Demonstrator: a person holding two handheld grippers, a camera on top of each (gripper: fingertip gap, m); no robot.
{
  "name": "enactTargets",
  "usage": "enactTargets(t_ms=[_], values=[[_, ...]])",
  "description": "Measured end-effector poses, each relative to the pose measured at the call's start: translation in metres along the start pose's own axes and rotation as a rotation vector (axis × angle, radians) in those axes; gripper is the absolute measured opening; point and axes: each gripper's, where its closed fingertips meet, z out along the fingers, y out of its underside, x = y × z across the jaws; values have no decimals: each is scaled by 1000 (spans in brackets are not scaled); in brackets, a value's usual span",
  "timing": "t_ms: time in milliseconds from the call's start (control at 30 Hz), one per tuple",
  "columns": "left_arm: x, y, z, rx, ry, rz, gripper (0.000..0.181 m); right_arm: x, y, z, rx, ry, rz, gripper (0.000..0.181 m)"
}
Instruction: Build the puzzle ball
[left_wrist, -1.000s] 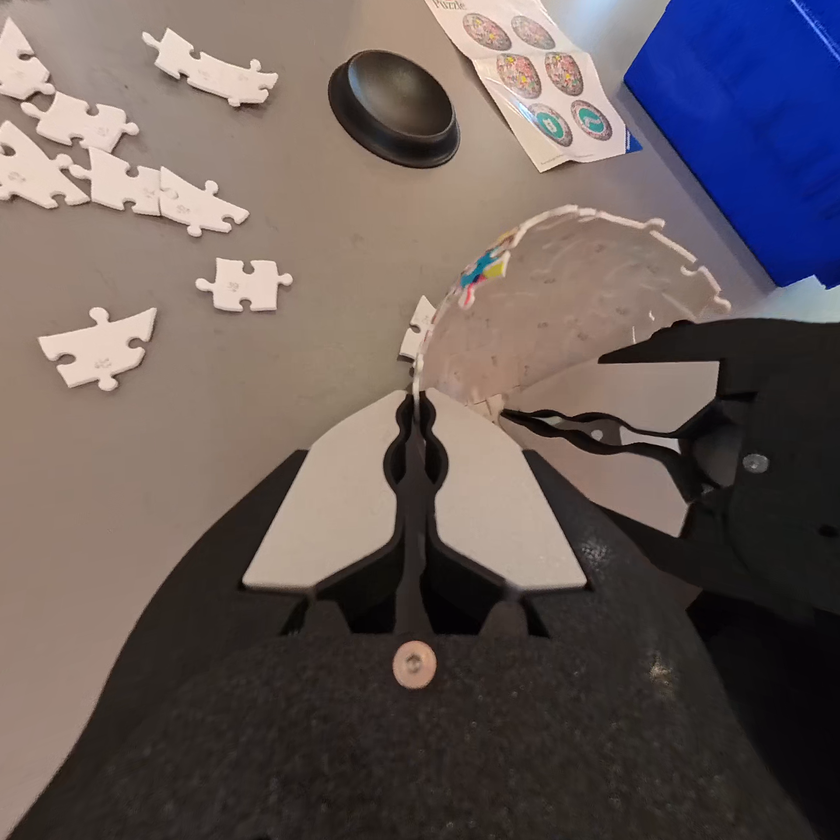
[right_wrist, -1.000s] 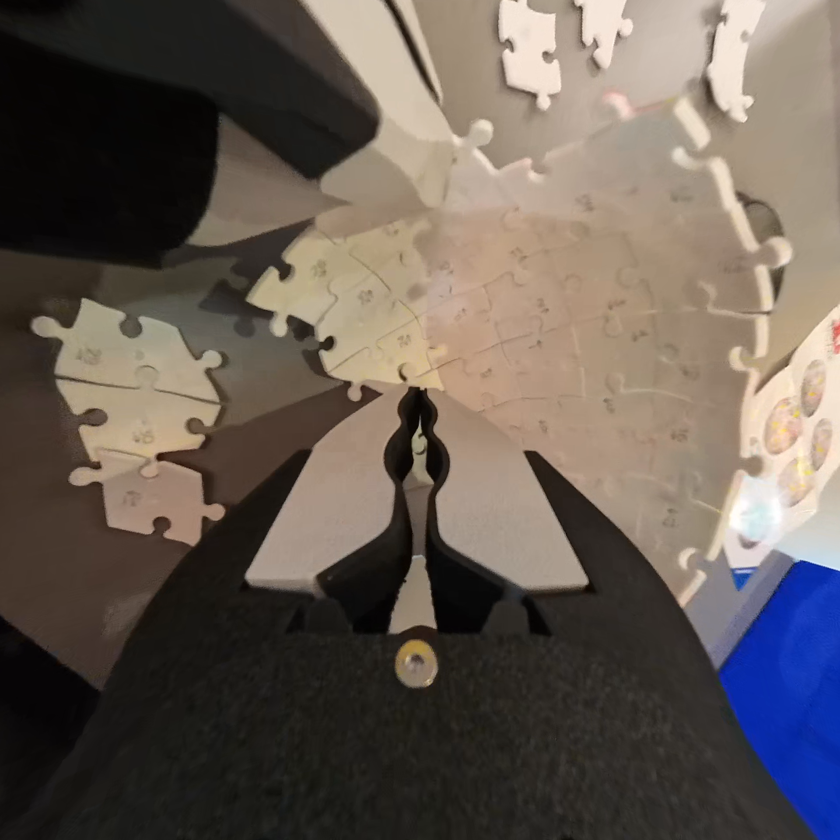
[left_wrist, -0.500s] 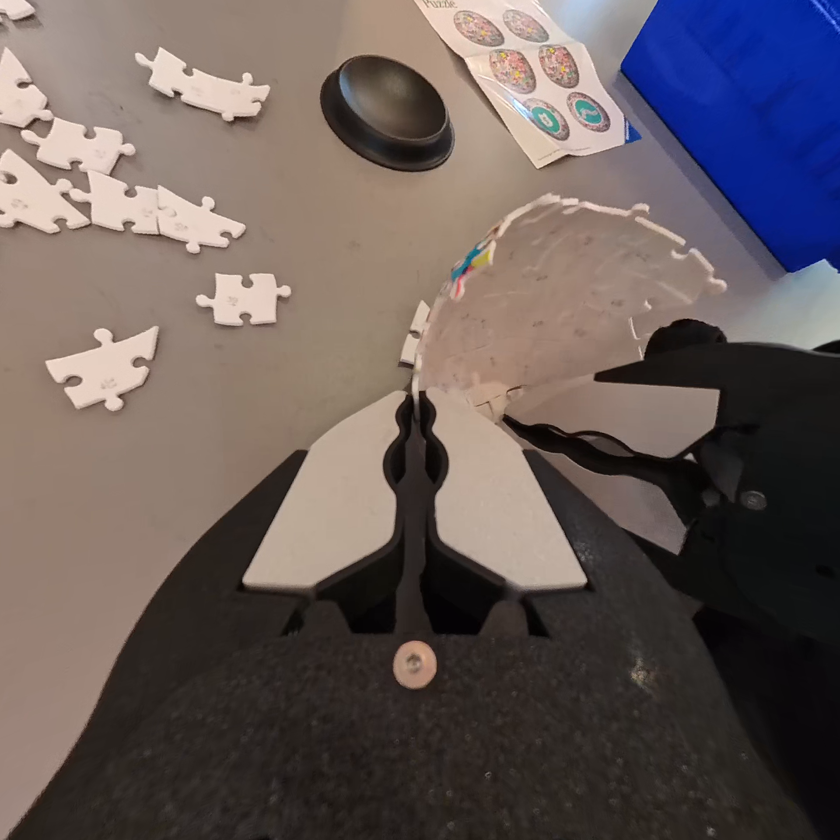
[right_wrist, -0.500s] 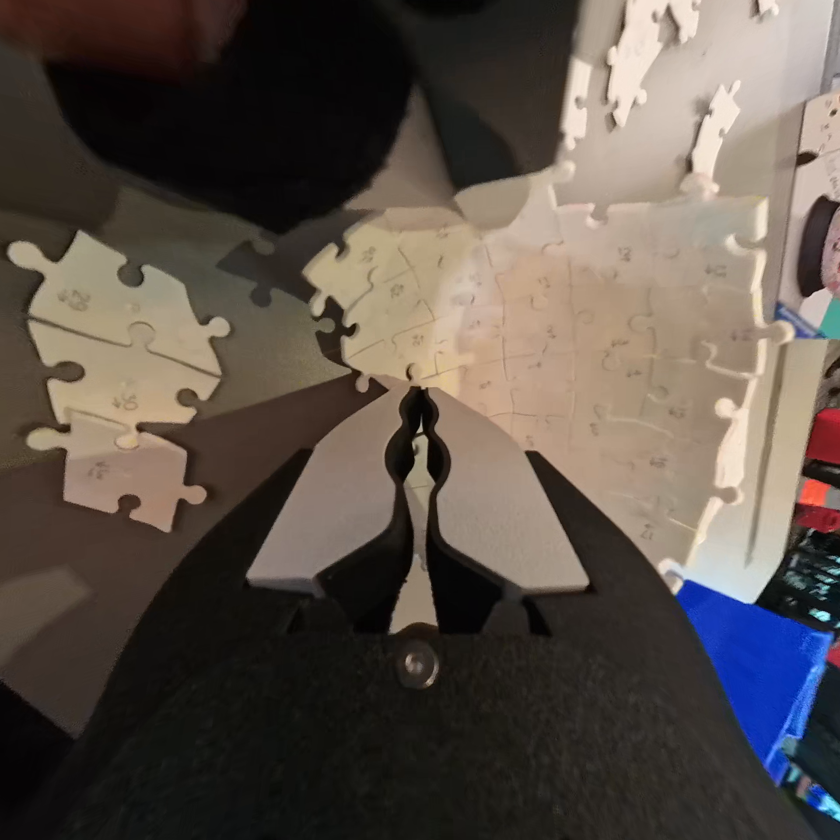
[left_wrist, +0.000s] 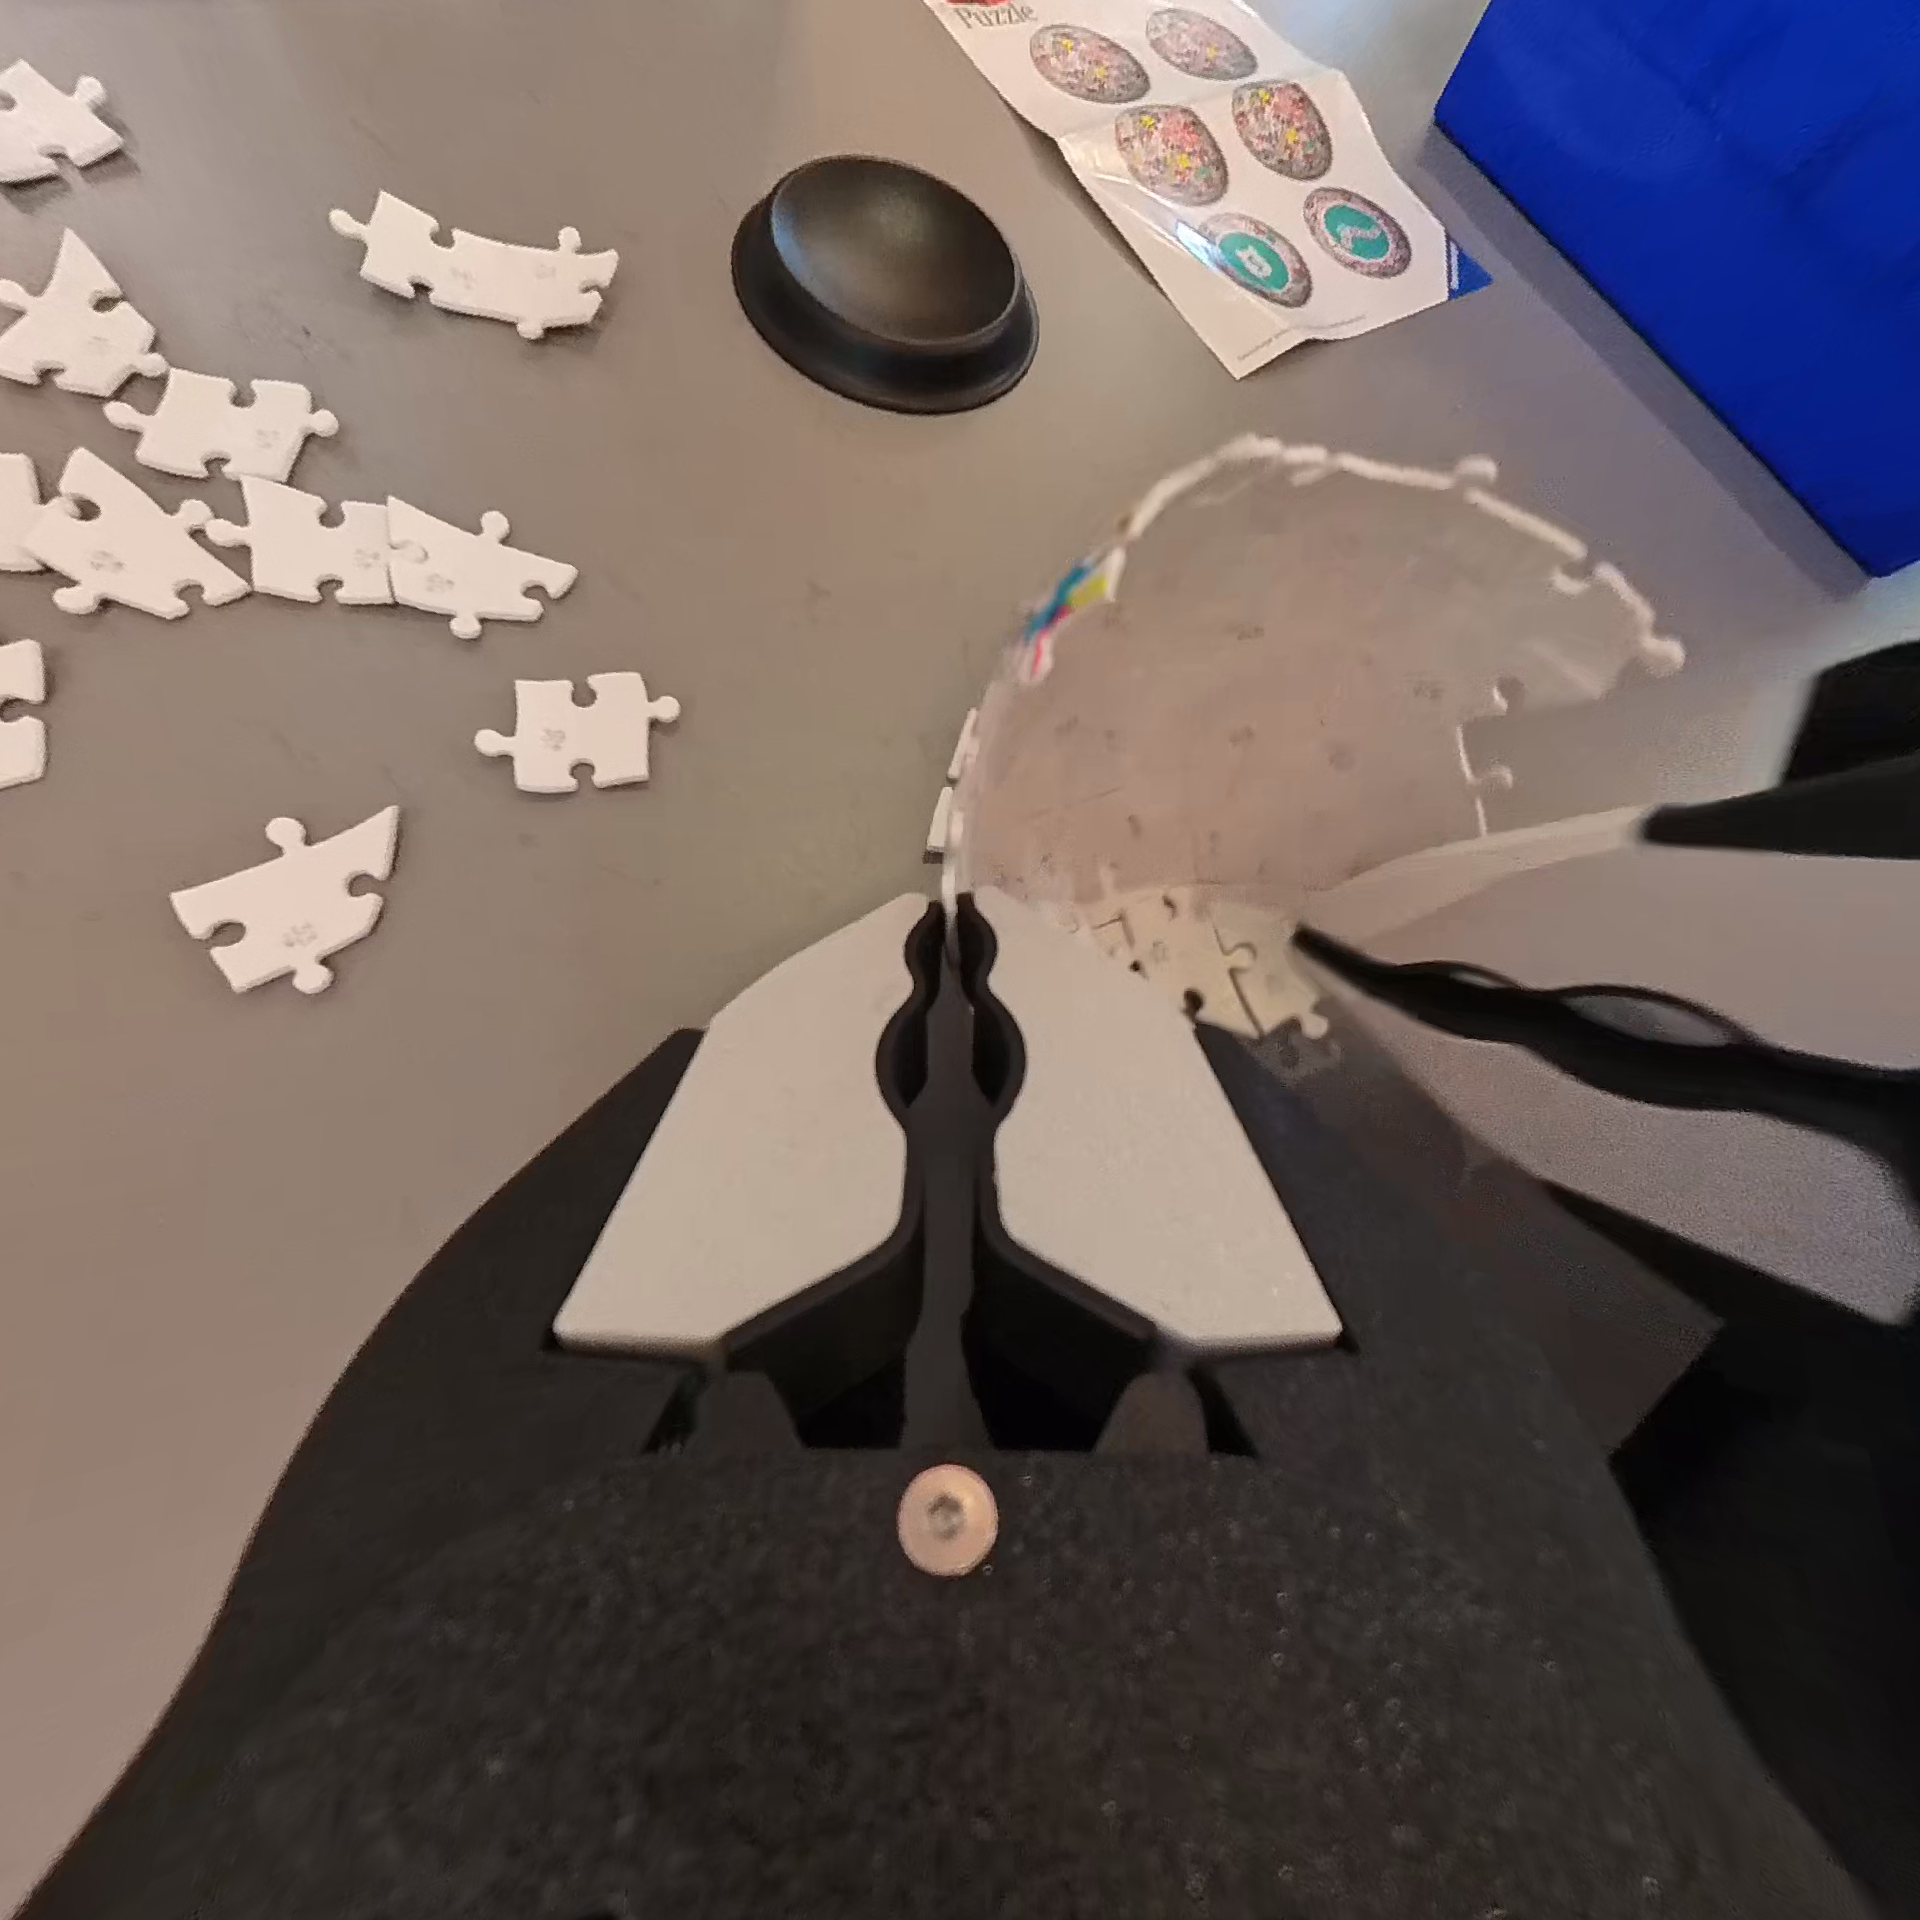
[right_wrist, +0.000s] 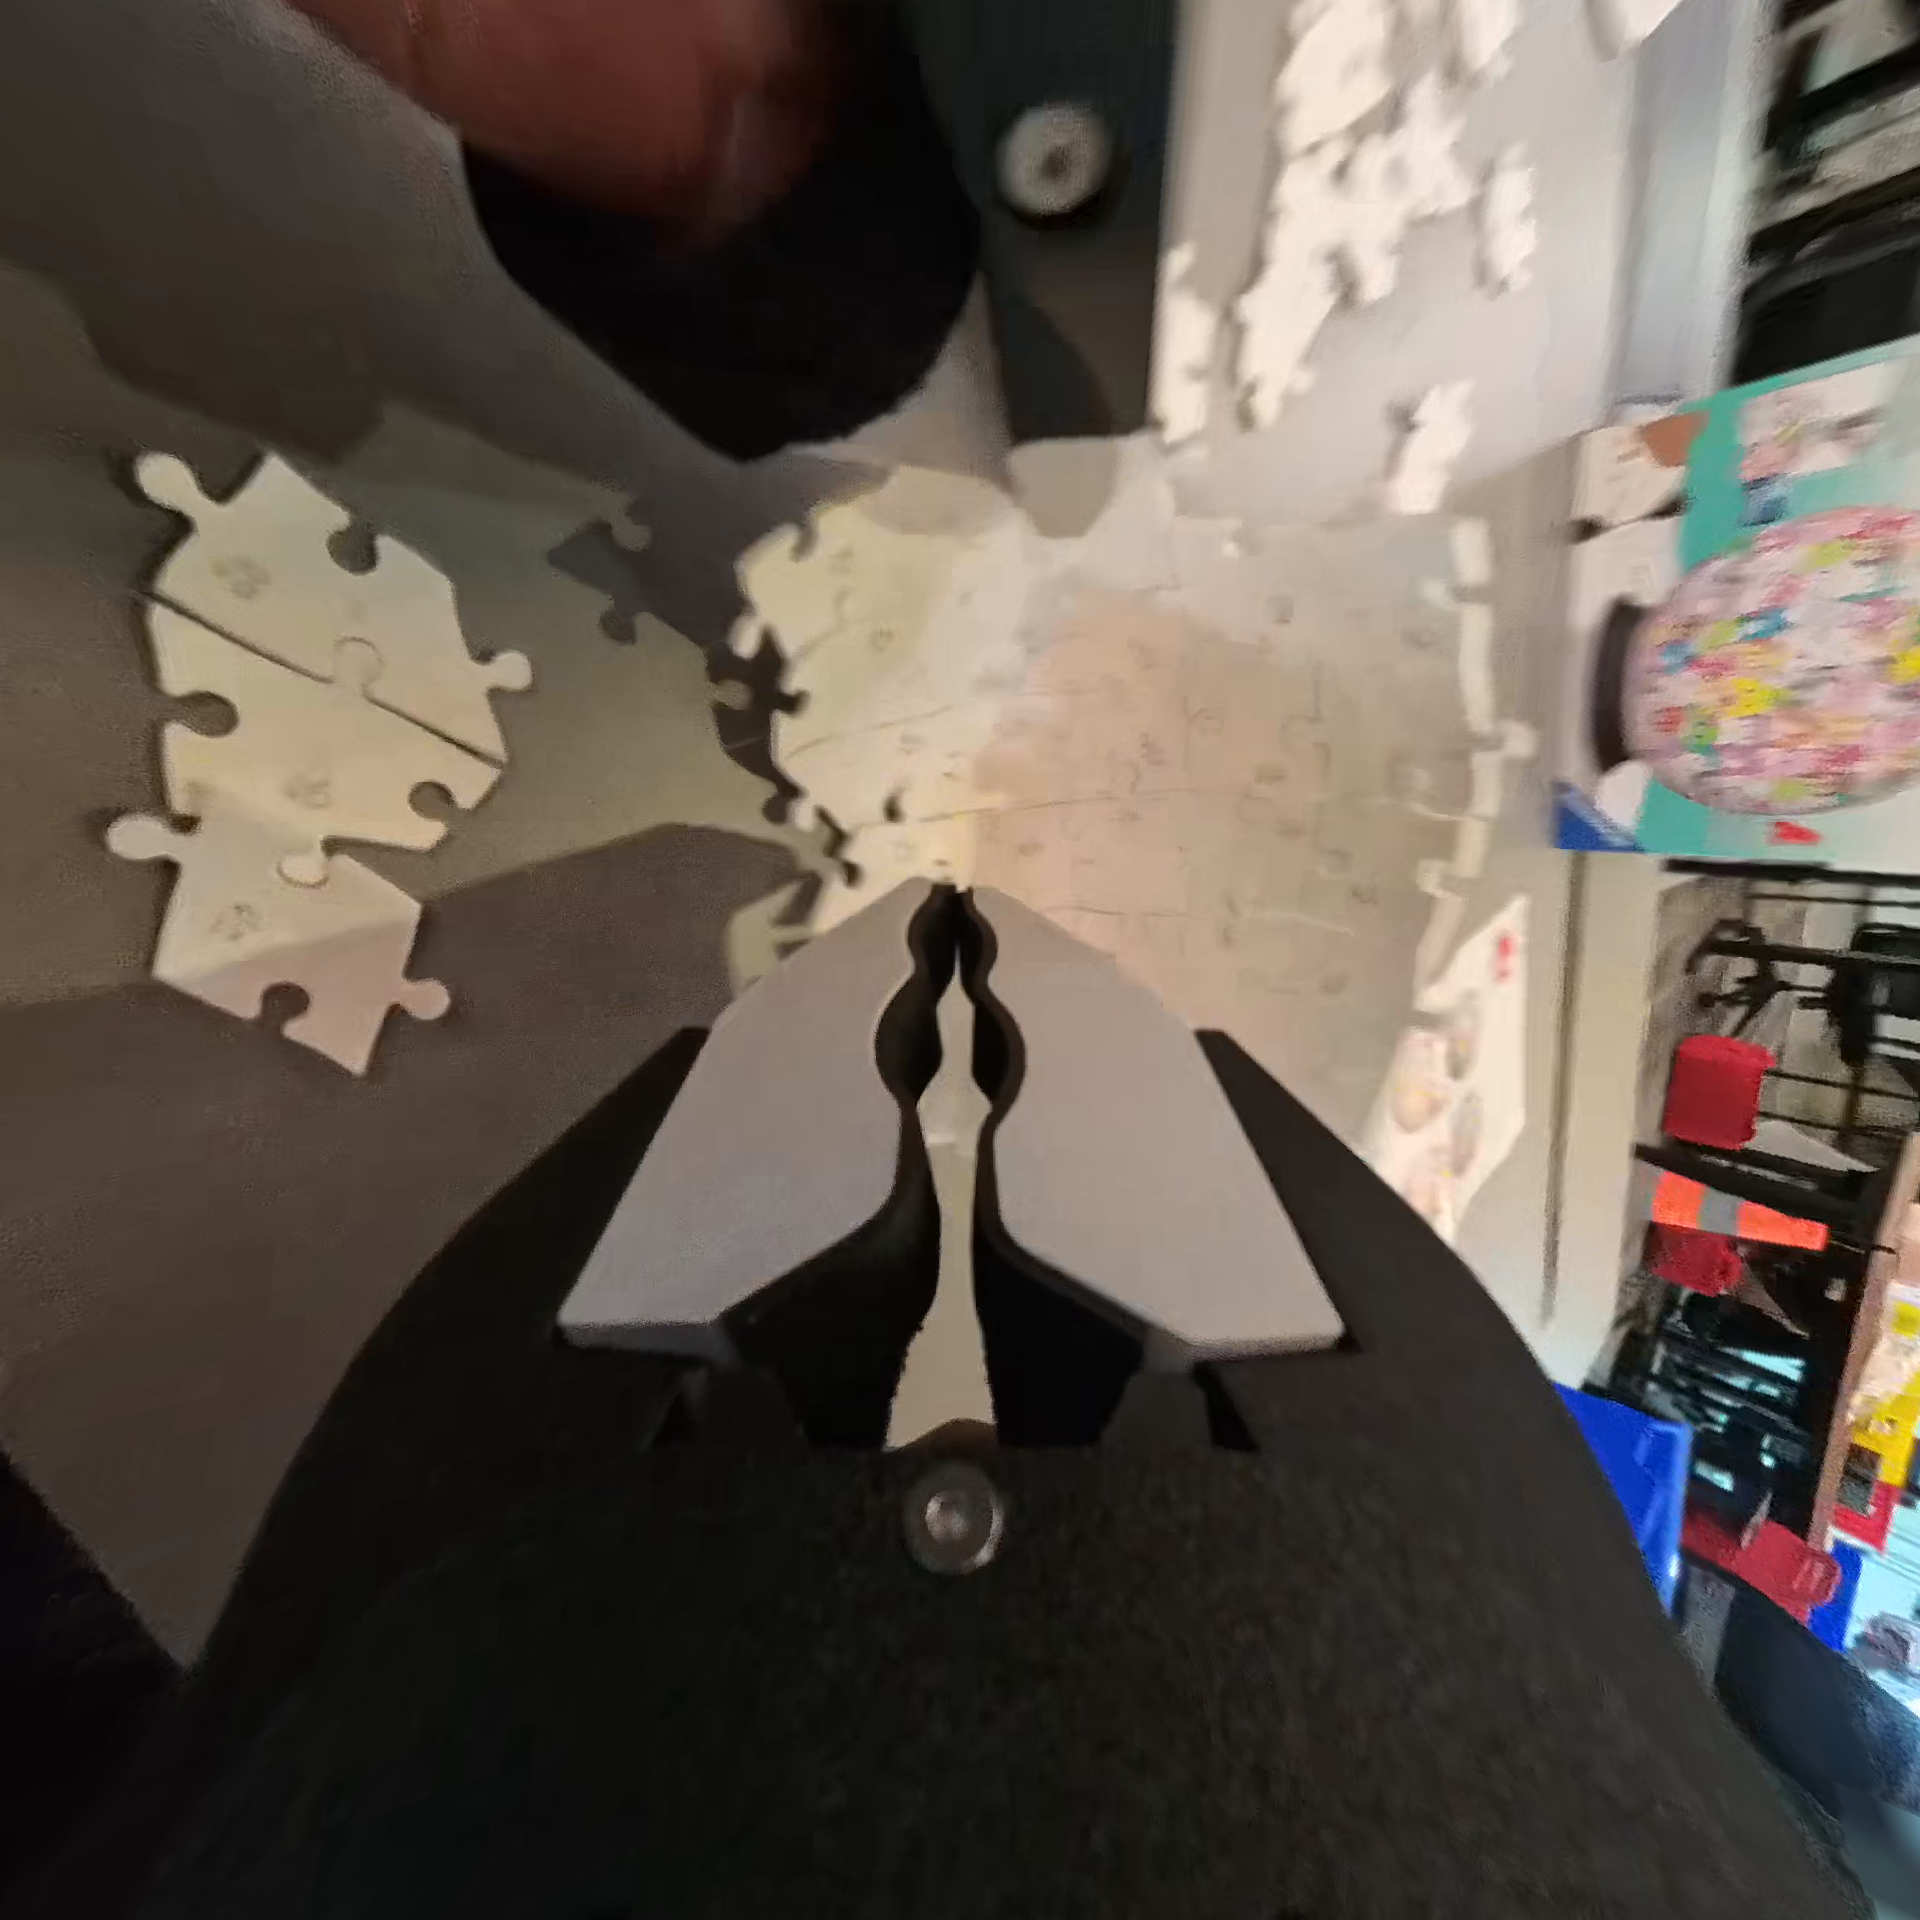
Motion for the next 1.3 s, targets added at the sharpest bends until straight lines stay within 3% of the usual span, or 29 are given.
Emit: enactTargets(t_ms=[167, 300, 433, 567, 667, 1200, 1300], values=[[0, 0, 1, 4, 6, -13, 2, 26, 0, -43, 190, 91, 146, 0], [0, 1, 0, 11, -4, -5, 2, 37, 32, -45, 214, 72, 389, 0], [2, 1, -2, 22, -22, 9, 2, 13, 68, -22, 167, -146, 732, 22], [3, 0, -3, 35, -39, 22, 2, -10, 55, -17, 261, -433, 1057, 25], [5, 0, -4, 43, -53, 29, 2, -5, 40, -20, 389, -558, 1253, 25], [1, 0, -8, 78, -110, 41, 5, 19, 43, 11, 314, -350, 1133, 5], [1, 7, -2, 39, -74, 9, 20, 26, 41, 14, 327, -308, 1052, 3]])
